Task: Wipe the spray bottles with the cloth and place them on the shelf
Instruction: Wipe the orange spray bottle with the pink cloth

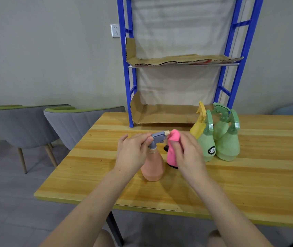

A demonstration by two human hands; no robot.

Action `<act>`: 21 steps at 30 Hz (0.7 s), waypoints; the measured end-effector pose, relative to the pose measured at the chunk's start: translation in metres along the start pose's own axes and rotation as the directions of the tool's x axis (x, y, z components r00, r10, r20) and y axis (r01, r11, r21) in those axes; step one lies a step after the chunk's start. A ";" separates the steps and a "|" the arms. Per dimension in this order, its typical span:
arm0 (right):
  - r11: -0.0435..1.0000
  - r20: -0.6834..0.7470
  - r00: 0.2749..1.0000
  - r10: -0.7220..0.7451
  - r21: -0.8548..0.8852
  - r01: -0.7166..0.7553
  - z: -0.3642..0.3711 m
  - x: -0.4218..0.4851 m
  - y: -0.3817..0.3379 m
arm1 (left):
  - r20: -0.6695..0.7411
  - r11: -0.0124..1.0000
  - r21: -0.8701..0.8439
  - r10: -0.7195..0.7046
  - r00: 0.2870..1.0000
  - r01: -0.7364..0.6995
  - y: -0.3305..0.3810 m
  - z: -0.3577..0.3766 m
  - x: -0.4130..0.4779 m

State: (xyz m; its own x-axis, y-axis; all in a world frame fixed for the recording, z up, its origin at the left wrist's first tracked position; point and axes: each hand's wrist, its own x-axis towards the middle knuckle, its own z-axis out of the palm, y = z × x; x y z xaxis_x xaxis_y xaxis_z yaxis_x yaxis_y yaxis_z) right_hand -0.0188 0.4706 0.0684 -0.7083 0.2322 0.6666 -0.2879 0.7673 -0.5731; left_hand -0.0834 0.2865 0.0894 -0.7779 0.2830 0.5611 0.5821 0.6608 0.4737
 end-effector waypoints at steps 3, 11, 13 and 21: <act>0.999 0.094 0.996 -0.001 0.034 -0.002 0.015 -0.002 -0.003 | 0.002 1.000 0.002 0.005 1.000 -0.005 -0.001 0.000 0.001; 0.990 0.097 0.995 0.008 -0.140 0.005 0.012 -0.009 0.014 | 0.004 1.000 0.010 -0.002 1.000 0.002 0.002 -0.001 0.000; 0.982 0.083 0.996 0.012 -0.186 0.004 0.012 -0.011 0.013 | 0.011 1.000 0.015 -0.009 1.000 0.008 0.003 -0.002 -0.001; 0.986 0.137 0.982 0.132 -0.116 -0.117 0.010 -0.017 0.023 | 0.020 0.999 0.027 -0.040 0.999 0.040 0.008 -0.005 -0.002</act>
State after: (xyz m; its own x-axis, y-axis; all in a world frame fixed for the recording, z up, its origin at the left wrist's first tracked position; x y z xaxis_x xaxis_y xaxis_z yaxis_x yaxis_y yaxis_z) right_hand -0.0194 0.4782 0.0394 -0.8215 0.2478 0.5135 -0.1266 0.7988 -0.5881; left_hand -0.0758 0.2871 0.0954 -0.8053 0.2701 0.5278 0.5442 0.6902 0.4770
